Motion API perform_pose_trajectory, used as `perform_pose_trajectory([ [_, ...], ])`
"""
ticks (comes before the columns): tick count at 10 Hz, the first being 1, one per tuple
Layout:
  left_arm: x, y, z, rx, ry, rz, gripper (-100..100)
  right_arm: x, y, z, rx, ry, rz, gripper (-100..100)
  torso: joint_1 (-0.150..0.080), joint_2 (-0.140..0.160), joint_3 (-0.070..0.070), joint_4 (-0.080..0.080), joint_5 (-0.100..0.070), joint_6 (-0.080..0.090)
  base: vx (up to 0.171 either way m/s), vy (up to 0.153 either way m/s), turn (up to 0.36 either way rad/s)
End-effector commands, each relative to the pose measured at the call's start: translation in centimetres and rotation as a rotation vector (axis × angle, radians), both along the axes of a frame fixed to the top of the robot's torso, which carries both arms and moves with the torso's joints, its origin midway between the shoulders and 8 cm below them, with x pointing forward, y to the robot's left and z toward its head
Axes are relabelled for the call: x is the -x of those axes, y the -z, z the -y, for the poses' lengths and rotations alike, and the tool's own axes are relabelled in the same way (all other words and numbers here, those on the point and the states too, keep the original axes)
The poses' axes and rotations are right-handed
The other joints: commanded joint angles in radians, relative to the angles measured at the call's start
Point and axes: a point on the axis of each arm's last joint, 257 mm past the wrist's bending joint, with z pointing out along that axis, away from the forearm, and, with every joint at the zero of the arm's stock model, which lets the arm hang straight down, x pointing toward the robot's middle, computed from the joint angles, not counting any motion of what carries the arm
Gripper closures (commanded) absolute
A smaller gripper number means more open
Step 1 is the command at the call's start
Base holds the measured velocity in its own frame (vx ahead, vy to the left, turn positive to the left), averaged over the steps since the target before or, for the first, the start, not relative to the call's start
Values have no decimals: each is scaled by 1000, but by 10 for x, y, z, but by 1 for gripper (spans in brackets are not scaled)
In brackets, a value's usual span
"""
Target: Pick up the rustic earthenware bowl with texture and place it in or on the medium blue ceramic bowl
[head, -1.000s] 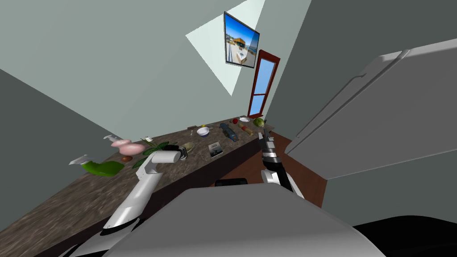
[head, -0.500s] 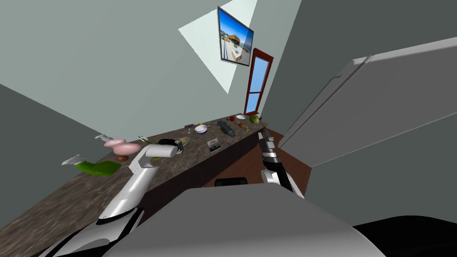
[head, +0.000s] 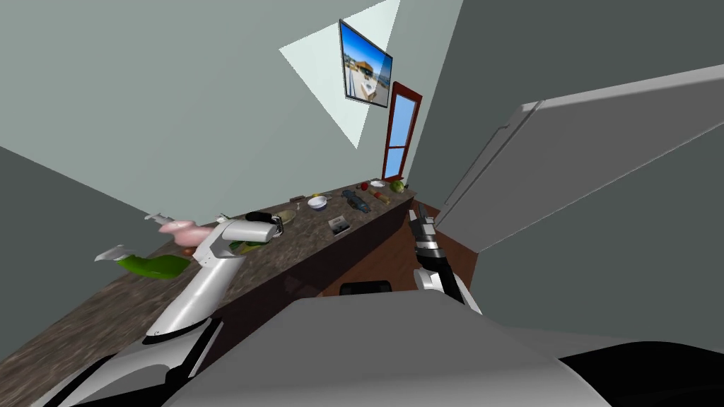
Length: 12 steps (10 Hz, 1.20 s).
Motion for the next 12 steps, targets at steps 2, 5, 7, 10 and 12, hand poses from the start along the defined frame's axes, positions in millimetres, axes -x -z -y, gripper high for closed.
perform_pose_trajectory([
  [2,-6,-27,-16,-63,-16,13,100,0,0,0,0,0,0,0,-1,1,1,0,0,0,-139,33,-142],
  [5,-2,-64,-52,-131,-87,19,100,0,0,0,0,0,0,0,-4,3,2,2,-3,1,-144,33,-250],
  [7,4,-73,-70,-132,-134,16,100,0,0,0,0,0,0,0,-3,-1,0,1,-3,2,-48,38,-257],
  [10,20,-79,-100,-101,-225,7,100,0,0,0,0,0,0,0,-5,-9,-4,1,-4,2,41,17,-219],
  [12,34,-79,-122,-60,-296,-2,100,0,0,0,0,0,0,0,-5,-12,-5,1,-3,3,85,25,-250],
])
